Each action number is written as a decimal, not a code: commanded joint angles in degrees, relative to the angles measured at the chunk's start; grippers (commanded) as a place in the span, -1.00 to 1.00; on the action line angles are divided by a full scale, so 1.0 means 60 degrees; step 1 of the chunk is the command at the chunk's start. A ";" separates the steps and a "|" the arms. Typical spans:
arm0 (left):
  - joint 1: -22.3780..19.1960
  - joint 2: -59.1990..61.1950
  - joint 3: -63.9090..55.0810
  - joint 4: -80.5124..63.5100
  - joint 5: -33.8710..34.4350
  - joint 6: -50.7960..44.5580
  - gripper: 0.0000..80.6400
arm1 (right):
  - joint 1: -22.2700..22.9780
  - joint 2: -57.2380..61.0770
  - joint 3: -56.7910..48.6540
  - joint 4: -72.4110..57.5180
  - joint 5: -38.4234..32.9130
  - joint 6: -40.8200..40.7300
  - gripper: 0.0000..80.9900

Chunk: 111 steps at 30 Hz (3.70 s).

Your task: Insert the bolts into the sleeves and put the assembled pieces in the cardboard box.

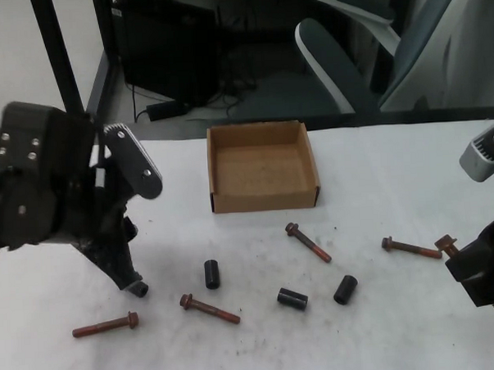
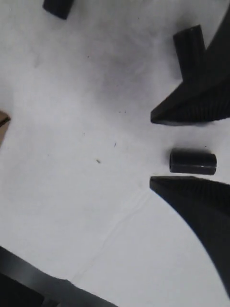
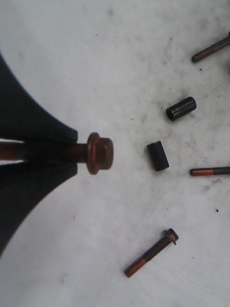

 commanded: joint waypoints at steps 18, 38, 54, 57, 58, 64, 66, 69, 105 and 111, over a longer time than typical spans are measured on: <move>0.1135 0.1381 -0.1475 0.1265 0.0410 0.0969 -0.15 | 0.0008 -0.0139 -0.0033 -0.0041 -0.0147 0.0064 -0.99; 0.1369 0.2141 -0.1475 0.1191 0.0395 0.1481 -0.15 | 0.0008 -0.0139 -0.0033 -0.0041 -0.0108 0.0064 -0.99; 0.1581 0.2824 -0.1475 0.1095 0.0369 0.1848 -0.15 | 0.0008 -0.0139 -0.0033 -0.0041 -0.0108 0.0064 -0.99; 0.1581 0.3014 -0.1475 0.0926 0.0369 0.1869 -0.15 | 0.0008 -0.0139 -0.0033 -0.0041 -0.0108 0.0064 -0.99; 0.1581 0.3054 -0.1475 0.0886 0.0369 0.1869 -0.15 | 0.0008 -0.0139 -0.0033 -0.0041 -0.0108 0.0064 -0.99; 0.1581 0.3177 -0.1475 0.0922 0.0369 0.1896 -0.44 | 0.0008 -0.0139 -0.0033 -0.0041 -0.0108 0.0064 -0.99; 0.1581 0.3177 -0.1475 0.0932 0.0369 0.1896 -0.66 | 0.0008 -0.0139 -0.0033 -0.0041 -0.0108 0.0064 -0.99; 0.1551 0.3177 -0.1475 0.0932 0.0352 0.1896 -1.00 | 0.0008 -0.0139 -0.0033 -0.0041 -0.0020 0.0064 -0.99; -0.2024 -0.1481 -0.1129 -0.0874 0.6424 -0.7843 -0.98 | 0.0251 0.1417 -0.0525 -0.8433 -0.3803 0.7952 -0.99; -0.2103 -0.1481 -0.0057 -0.3493 0.6484 -0.9973 -0.98 | 0.0704 0.1578 -0.0525 -0.8657 -0.3805 0.8234 -0.99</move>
